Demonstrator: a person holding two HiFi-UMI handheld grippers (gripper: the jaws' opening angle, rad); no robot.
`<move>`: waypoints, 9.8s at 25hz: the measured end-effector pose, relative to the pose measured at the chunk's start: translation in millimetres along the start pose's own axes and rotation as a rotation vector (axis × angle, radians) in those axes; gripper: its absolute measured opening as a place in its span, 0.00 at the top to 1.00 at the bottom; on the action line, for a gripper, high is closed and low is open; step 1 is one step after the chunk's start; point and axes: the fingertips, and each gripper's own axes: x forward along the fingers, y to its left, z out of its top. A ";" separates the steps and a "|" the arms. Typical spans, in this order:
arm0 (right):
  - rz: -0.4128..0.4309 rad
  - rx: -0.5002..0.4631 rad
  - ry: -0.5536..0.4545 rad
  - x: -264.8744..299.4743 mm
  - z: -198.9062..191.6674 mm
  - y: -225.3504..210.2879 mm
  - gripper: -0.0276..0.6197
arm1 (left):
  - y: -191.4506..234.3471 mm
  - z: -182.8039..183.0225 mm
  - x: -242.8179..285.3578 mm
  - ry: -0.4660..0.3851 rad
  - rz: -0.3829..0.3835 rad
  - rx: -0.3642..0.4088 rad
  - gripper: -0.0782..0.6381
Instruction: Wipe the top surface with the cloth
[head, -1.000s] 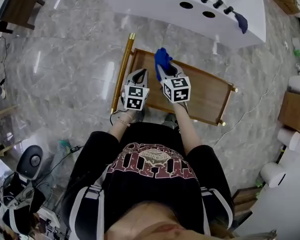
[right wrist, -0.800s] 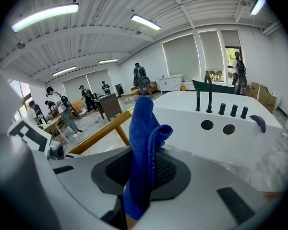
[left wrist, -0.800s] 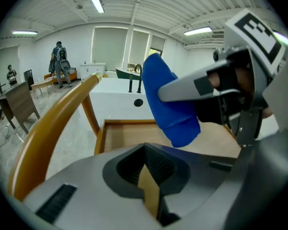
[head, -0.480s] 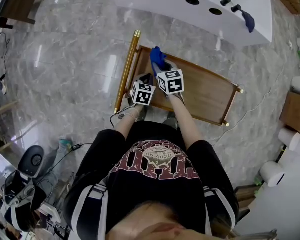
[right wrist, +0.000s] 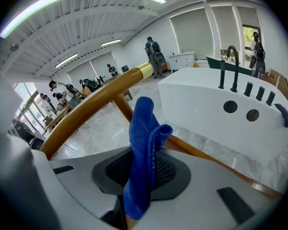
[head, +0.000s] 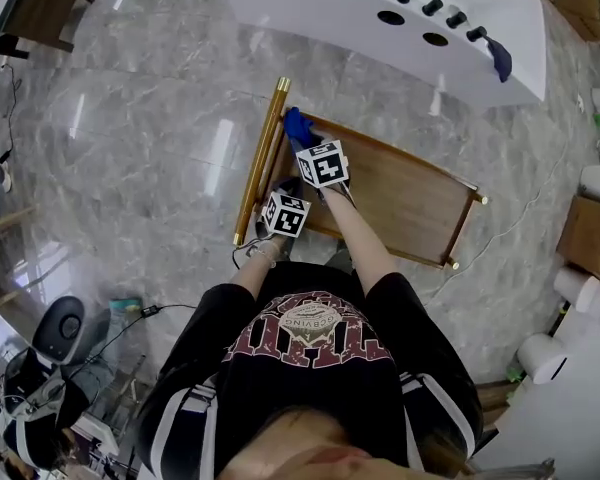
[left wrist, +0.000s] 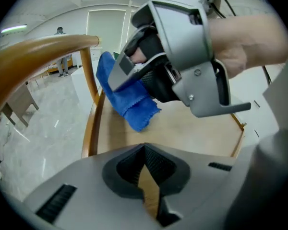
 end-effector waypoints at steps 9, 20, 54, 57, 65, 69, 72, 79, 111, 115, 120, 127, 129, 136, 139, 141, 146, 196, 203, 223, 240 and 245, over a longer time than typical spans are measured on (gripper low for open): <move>-0.043 0.084 0.029 23.7 -5.6 -18.2 0.82 | -5.9 -2.3 4.3 -0.051 0.016 -0.028 0.82; -0.048 -0.011 -0.026 29.5 -2.8 -18.0 0.82 | -0.5 -1.8 2.8 -0.091 0.108 -0.027 0.82; -0.071 -0.039 -0.053 -20.4 -36.3 -67.3 0.82 | -43.6 5.9 19.1 -0.082 0.153 -0.052 0.82; -0.077 -0.041 -0.045 -28.1 -42.0 -75.4 0.82 | -43.0 6.2 19.7 -0.085 0.183 -0.017 0.82; -0.077 -0.042 -0.040 -40.4 -47.3 -89.4 0.82 | -42.2 8.3 19.8 -0.074 0.213 -0.016 0.82; -0.087 -0.039 -0.042 -46.8 -51.6 -94.6 0.82 | -40.8 8.3 18.5 -0.074 0.211 -0.037 0.82; -0.096 -0.033 -0.048 -51.7 -55.9 -100.8 0.82 | -39.5 8.0 18.0 -0.079 0.223 -0.069 0.82; -0.150 0.010 -0.071 -75.2 -69.1 -130.5 0.82 | -67.0 21.5 26.4 -0.080 0.150 0.012 0.82; -0.215 0.132 -0.077 -129.8 -108.6 -198.2 0.82 | -127.7 37.0 43.3 -0.014 0.087 0.159 0.82; -0.226 0.142 -0.078 -134.6 -111.8 -205.7 0.82 | -159.2 47.9 57.5 -0.004 0.017 0.170 0.82; -0.240 0.163 -0.082 -146.9 -121.2 -217.4 0.82 | -184.1 52.8 70.0 0.033 -0.020 0.164 0.82; -0.285 0.197 -0.084 -174.9 -141.2 -246.3 0.82 | -186.2 52.8 73.4 0.043 0.022 0.155 0.82; -0.300 0.211 -0.085 -182.8 -146.8 -254.9 0.82 | -187.2 53.6 74.8 0.054 0.036 0.173 0.82; -0.339 0.259 -0.088 -207.0 -168.4 -275.3 0.82 | -189.7 49.8 75.9 0.065 0.066 0.193 0.82; -0.354 0.274 -0.090 -214.9 -174.8 -281.6 0.82 | -189.6 49.4 75.5 0.071 0.066 0.203 0.82; -0.364 0.280 -0.089 -218.0 -177.8 -286.9 0.82 | -189.4 49.9 77.2 0.078 0.069 0.213 0.82; -0.385 0.302 -0.089 -229.3 -186.4 -296.9 0.82 | -190.6 49.7 77.3 0.091 0.069 0.228 0.82; -0.658 0.355 0.069 -347.2 -255.8 -390.1 0.82 | -192.8 46.1 75.5 0.100 0.092 0.256 0.82; -0.639 0.361 0.105 -350.3 -271.9 -385.6 0.82 | -193.3 47.2 74.3 0.097 0.094 0.257 0.82; -0.557 0.440 0.126 -355.4 -321.6 -338.4 0.82 | -193.0 44.3 75.9 0.104 0.084 0.252 0.82; -0.610 0.367 0.158 -347.3 -310.1 -325.2 0.82 | -193.4 47.1 75.9 0.091 0.078 0.253 0.82; -0.568 0.339 0.157 -330.2 -299.0 -300.9 0.82 | -191.9 43.3 71.3 0.089 0.073 0.253 0.82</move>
